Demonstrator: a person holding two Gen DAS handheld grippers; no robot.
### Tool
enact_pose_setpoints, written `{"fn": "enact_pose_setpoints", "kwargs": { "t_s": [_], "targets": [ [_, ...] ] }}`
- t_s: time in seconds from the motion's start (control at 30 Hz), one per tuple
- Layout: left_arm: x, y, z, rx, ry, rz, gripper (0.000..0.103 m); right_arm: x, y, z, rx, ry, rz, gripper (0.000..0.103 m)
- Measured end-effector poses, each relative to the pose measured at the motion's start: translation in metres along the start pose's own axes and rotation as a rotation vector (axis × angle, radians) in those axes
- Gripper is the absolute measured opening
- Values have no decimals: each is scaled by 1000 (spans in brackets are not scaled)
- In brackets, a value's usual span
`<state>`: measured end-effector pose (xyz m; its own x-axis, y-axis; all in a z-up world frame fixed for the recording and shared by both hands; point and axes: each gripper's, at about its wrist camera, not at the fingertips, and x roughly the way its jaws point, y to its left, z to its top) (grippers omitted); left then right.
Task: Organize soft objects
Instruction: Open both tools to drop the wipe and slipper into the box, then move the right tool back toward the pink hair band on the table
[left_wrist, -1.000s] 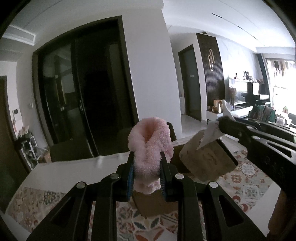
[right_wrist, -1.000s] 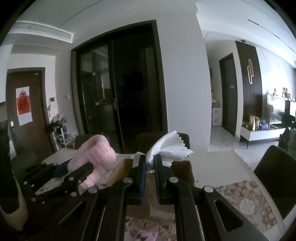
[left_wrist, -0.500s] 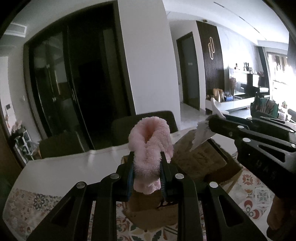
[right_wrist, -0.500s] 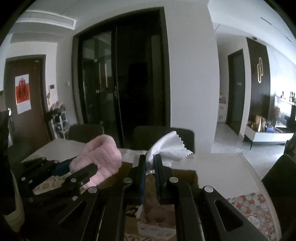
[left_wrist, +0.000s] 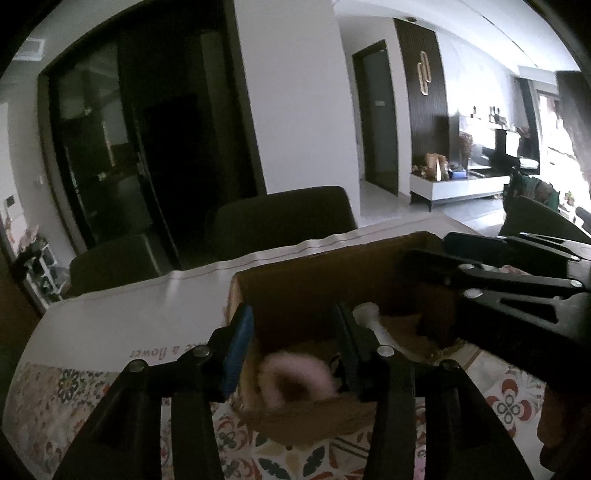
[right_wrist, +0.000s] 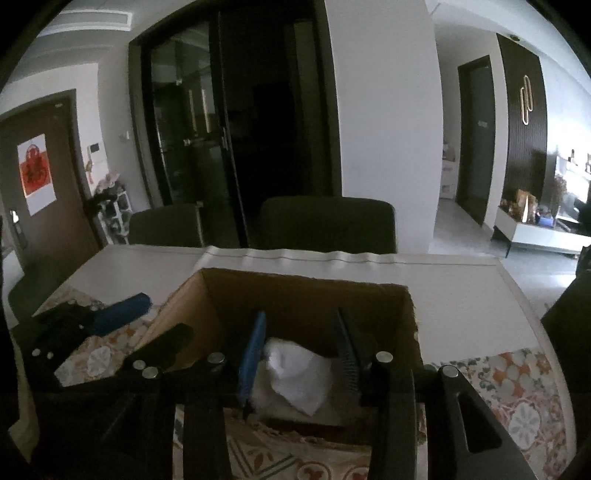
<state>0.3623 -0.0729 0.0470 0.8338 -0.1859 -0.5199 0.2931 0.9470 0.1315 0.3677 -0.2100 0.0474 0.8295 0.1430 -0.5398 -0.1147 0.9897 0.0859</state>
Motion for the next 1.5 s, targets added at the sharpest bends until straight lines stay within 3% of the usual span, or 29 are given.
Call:
{"fn": "enact_pose_setpoints", "kwargs": {
  "t_s": [0.2,0.5,0.63,0.83,0.97,1.03,1.13,1.5],
  "targets": [
    [-30,7,-10,-24,-30,50,51,-26,9,-2,7,-27,-26,51],
    [-83,8,-41,-45,-44,75,52,-65,26,-27,37,-13,-26,51],
    [-102,9,-51,-64,-46,93,61,-86,29,-42,61,-9,-37,51],
    [-138,6,-67,-97,-51,96,64,-124,35,-62,79,-20,-80,51],
    [-164,3,-80,-107,-74,115,74,-149,40,-72,84,-33,-88,51],
    [-175,2,-88,-112,-79,121,76,-160,42,-79,86,-32,-96,59],
    [-182,0,-97,-108,-66,121,78,-171,46,-91,87,-30,-100,61],
    [-185,-4,-157,-94,39,119,78,-163,62,-158,105,131,-62,61]
  ]
}}
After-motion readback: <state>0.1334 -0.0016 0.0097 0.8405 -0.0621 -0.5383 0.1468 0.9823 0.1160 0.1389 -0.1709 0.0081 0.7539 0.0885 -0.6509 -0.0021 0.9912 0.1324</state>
